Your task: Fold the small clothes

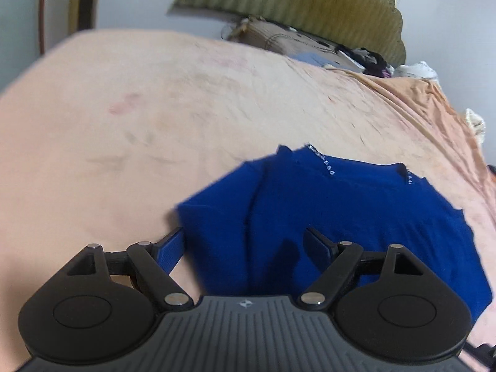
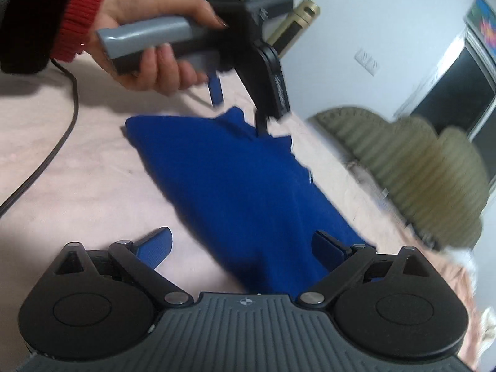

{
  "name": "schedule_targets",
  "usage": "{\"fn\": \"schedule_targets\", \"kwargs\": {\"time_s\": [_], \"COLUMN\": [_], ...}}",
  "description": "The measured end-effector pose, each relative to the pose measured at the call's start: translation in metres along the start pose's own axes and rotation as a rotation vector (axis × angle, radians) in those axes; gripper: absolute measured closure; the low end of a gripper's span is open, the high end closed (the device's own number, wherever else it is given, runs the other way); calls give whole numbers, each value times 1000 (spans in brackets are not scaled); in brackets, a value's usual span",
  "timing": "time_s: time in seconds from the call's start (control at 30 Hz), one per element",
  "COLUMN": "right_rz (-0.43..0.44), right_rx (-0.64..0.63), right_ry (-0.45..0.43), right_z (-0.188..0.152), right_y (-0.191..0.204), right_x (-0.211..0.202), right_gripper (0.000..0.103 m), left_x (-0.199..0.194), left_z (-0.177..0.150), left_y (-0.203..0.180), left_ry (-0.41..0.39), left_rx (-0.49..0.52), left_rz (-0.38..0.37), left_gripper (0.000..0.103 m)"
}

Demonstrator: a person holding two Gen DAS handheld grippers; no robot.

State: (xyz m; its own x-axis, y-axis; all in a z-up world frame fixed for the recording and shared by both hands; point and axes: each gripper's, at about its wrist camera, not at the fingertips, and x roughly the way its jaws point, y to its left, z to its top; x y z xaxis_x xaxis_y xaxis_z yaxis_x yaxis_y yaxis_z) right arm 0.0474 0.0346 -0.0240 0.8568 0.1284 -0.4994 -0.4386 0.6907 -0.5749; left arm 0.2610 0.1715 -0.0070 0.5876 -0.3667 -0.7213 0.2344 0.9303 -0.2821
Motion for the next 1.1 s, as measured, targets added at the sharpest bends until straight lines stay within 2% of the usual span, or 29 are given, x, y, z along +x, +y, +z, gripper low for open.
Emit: {"fn": "schedule_targets", "kwargs": {"time_s": [0.07, 0.17, 0.23, 0.27, 0.3, 0.33, 0.37, 0.4, 0.43, 0.47, 0.57, 0.67, 0.8, 0.93, 1.1], "right_rz": [-8, -32, -50, -54, -56, -60, -59, -54, -41, -27, -14, 24, 44, 7, -33], "right_rx": [6, 18, 10, 3, -5, -15, -25, -33, -42, -50, -45, 38, 185, 291, 427], "right_ry": [-7, -15, -20, -21, -24, -27, -25, -24, -17, -15, -24, -45, -94, -144, -160], "right_z": [8, 24, 34, 37, 40, 44, 46, 48, 49, 52, 50, 50, 44, 30, 3], "right_y": [2, 2, 3, 5, 7, 9, 12, 14, 15, 17, 17, 4, -28, -55, -91], "right_x": [10, 29, 43, 49, 55, 61, 70, 74, 78, 82, 80, 69, 46, 14, -18], "right_gripper": [7, 8, 13, 20, 30, 36, 50, 58, 72, 83, 86, 91, 92, 92, 92], "left_x": [10, 23, 33, 37, 41, 43, 46, 48, 50, 52, 49, 38, 19, 1, -1], "left_z": [5, 14, 20, 23, 27, 30, 35, 39, 44, 48, 49, 47, 54, 66, 72], "left_y": [-5, -16, -24, -27, -30, -32, -33, -32, -29, -28, -40, -65, -94, -119, -157], "left_ry": [-11, -11, -3, 1, -1, -2, 5, 20, 40, 55, 48, 18, -6, -25, -31], "left_rx": [19, 52, 89, 103, 117, 133, 140, 128, 98, 72, 95, 152, 188, 169, 157], "left_rz": [0, -6, -1, 1, 12, 35, 51, 45, 19, 4, 70, 134, 210, 233, 275], "left_gripper": [17, 17, 17, 21, 28, 49, 68, 77, 91, 91, 92, 93, 93, 93, 93]}}
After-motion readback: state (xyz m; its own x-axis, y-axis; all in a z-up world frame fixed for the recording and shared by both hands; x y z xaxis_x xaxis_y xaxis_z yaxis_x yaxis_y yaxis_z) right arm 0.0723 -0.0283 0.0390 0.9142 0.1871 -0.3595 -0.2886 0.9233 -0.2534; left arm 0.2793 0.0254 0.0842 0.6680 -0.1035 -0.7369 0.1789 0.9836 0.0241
